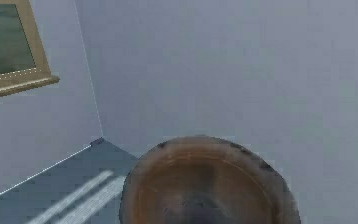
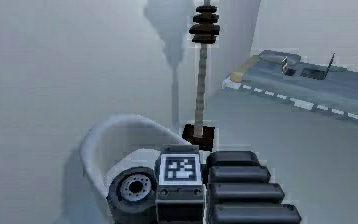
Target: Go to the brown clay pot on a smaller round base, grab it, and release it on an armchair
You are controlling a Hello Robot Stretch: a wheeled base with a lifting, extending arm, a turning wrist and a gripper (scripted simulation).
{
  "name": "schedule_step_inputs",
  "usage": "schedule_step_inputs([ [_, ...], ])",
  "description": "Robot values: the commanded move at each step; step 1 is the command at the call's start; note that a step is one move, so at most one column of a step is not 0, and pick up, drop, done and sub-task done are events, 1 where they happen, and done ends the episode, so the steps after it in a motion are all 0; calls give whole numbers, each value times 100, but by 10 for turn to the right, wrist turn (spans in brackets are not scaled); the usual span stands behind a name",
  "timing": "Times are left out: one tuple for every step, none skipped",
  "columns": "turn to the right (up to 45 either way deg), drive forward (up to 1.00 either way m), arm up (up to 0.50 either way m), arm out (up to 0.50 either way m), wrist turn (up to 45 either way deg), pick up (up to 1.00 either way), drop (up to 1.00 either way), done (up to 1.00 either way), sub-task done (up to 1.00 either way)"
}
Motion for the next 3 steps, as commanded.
schedule_step_inputs([
  [0, 0, 0, 48, 0, 0, 0, 0, 0],
  [0, 0, 0, 0, 450, 0, 0, 0, 0],
  [0, 0, 0, 0, 330, 0, 0, 0, 0],
])
